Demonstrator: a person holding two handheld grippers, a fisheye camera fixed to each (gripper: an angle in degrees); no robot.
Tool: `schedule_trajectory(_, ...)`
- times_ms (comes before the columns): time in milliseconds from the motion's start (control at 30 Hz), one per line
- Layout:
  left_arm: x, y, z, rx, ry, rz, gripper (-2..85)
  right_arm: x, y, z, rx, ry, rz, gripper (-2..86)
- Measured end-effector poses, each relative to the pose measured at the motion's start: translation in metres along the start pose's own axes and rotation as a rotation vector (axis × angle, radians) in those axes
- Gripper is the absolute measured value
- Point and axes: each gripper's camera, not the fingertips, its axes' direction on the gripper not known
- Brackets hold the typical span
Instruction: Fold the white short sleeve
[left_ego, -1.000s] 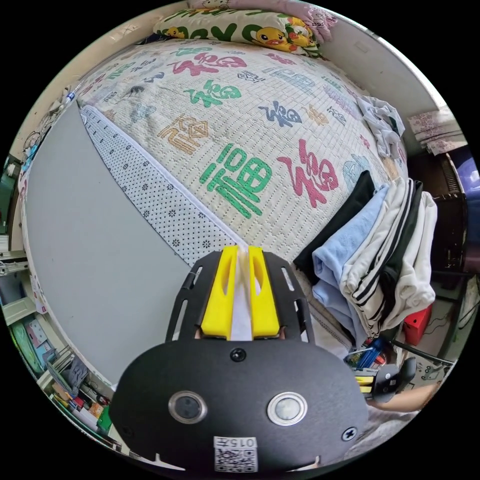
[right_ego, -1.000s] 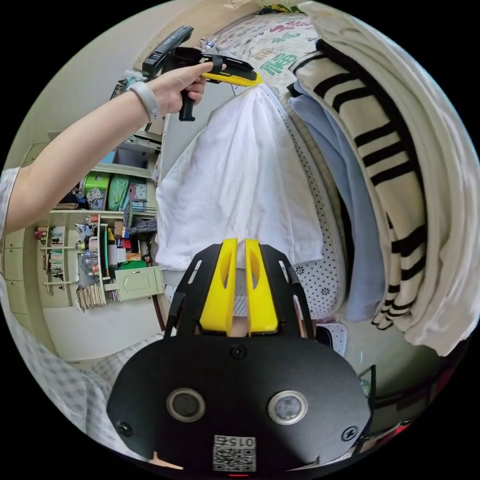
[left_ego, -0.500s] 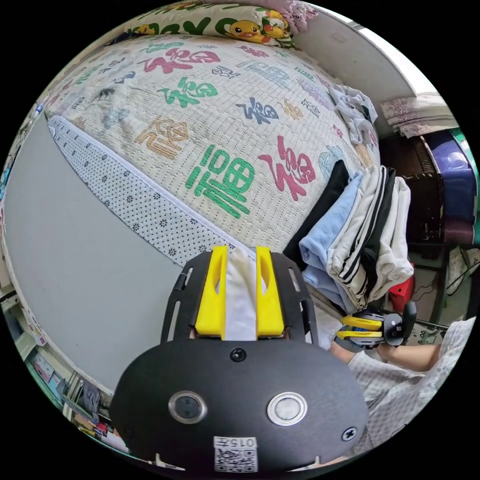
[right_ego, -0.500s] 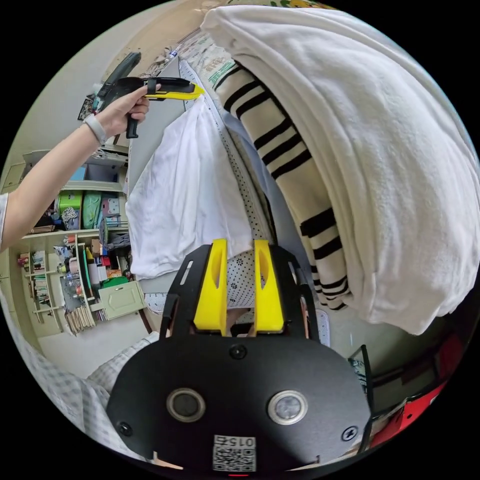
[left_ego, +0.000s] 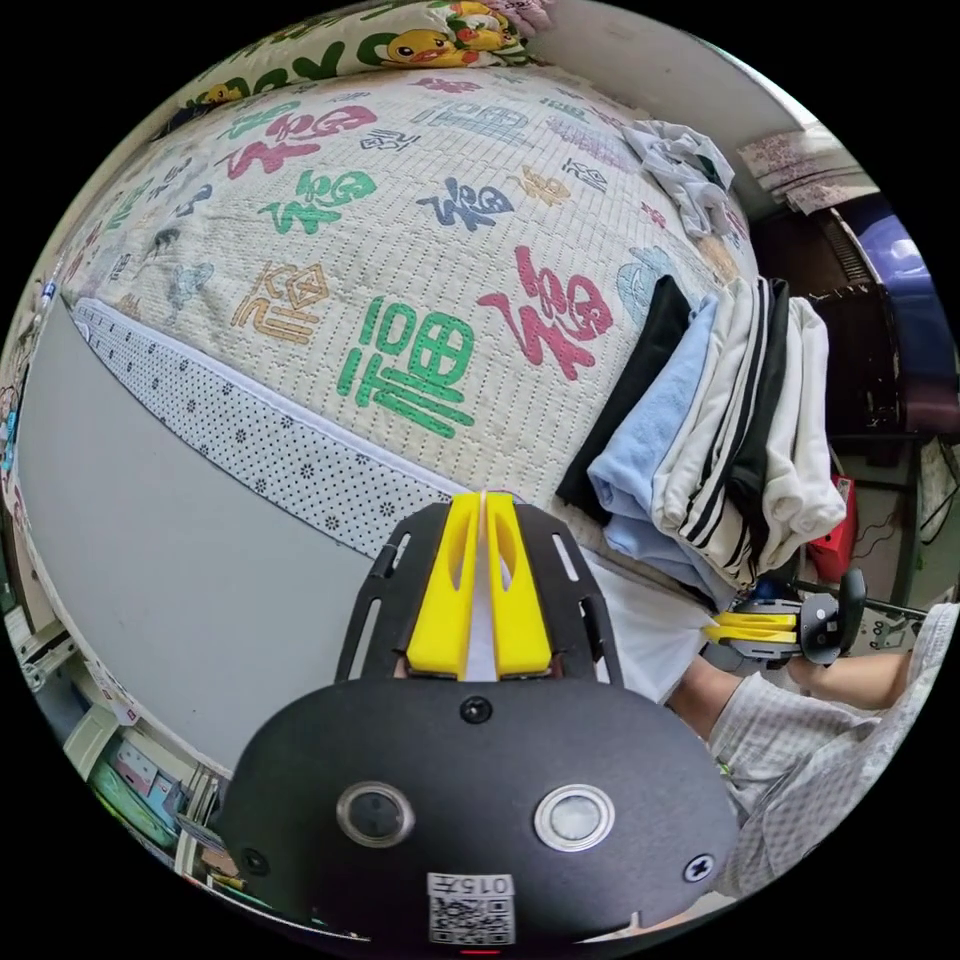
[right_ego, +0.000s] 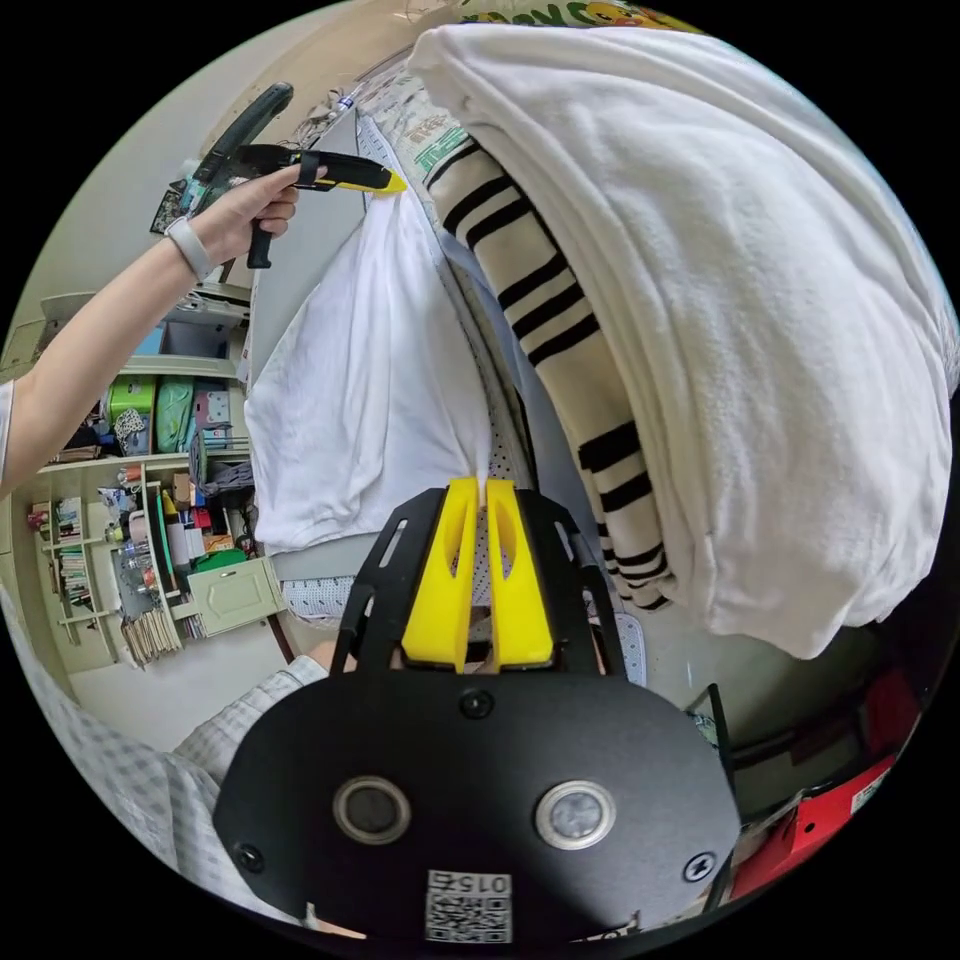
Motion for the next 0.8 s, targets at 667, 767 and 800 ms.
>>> schedule_trajectory(667, -0.110, 0.238, 0.117, 0.397, 0.220, -0.129, -0.5, -0.115, 0.091, -0.024, 0.050, -0.123, -0.329, 0.4)
schedule_trajectory(767, -0.145, 0.305, 0.149, 0.418, 0.214, -0.207, -0.5, -0.152, 0.103, -0.004, 0.005, -0.197, -0.428, 0.4)
schedule_trajectory(800, -0.153, 0.318, 0.156, 0.421, 0.214, -0.224, -0.5, -0.160, 0.105, 0.001, -0.005, -0.206, -0.449, 0.4)
